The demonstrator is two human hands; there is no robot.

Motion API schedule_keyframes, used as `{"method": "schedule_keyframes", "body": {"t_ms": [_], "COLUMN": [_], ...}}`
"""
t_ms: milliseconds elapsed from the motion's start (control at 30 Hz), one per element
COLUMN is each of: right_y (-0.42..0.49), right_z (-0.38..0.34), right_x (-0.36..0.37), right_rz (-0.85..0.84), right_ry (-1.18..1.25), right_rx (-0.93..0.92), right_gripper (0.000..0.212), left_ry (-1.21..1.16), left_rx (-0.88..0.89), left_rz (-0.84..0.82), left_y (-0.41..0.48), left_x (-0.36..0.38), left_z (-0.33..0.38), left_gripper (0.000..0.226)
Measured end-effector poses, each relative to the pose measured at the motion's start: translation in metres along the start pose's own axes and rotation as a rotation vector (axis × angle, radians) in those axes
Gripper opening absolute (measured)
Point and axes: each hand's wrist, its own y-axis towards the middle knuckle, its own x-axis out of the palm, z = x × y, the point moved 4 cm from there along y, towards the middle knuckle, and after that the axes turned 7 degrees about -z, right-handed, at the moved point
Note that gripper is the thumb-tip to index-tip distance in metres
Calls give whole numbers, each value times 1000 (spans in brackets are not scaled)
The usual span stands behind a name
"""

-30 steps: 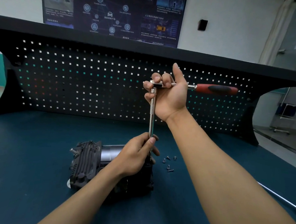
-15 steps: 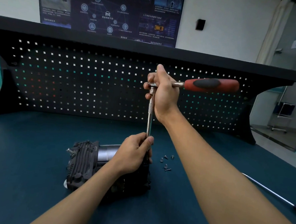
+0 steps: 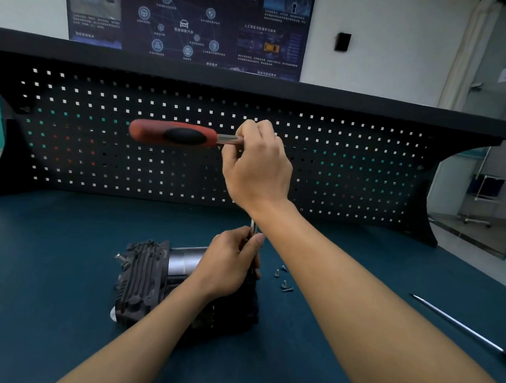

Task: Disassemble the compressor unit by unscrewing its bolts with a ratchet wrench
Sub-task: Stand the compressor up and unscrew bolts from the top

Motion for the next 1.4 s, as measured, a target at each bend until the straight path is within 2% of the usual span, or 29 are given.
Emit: {"method": "schedule_keyframes", "body": {"t_ms": [200, 400, 500, 633, 800, 967, 1200, 1400], "right_y": [-2, -2, -1, 4, 9, 9, 11, 8], "right_z": [-6, -4, -1, 6, 12, 13, 38, 71], "right_x": [-1, 1, 2, 2, 1, 1, -1, -2], "right_rz": [12, -23, -45, -90, -92, -219, -254, -147], "right_ry": [-61, -296, -239, 152, 887, 1354, 1761, 1837], "right_rx": [42, 80, 76, 98, 235, 331, 484, 616], "right_gripper": [14, 24, 23, 14, 34, 46, 57, 58], "left_ry": [-52, -51, -70, -93, -110, -147, -221, -158], "left_rx": [7, -5, -13, -13, -9, 5, 9, -11], "left_rz": [6, 25, 24, -2, -20, -48, -85, -101], "left_y": [1, 2, 1, 0, -1, -2, 0, 5], "left_x": [1, 1, 2, 1, 1, 2, 2, 3], "left_z": [-4, -6, -5, -5, -6, -7, -7, -8], "left_gripper": [35, 33, 35, 38, 34, 32, 31, 26]}}
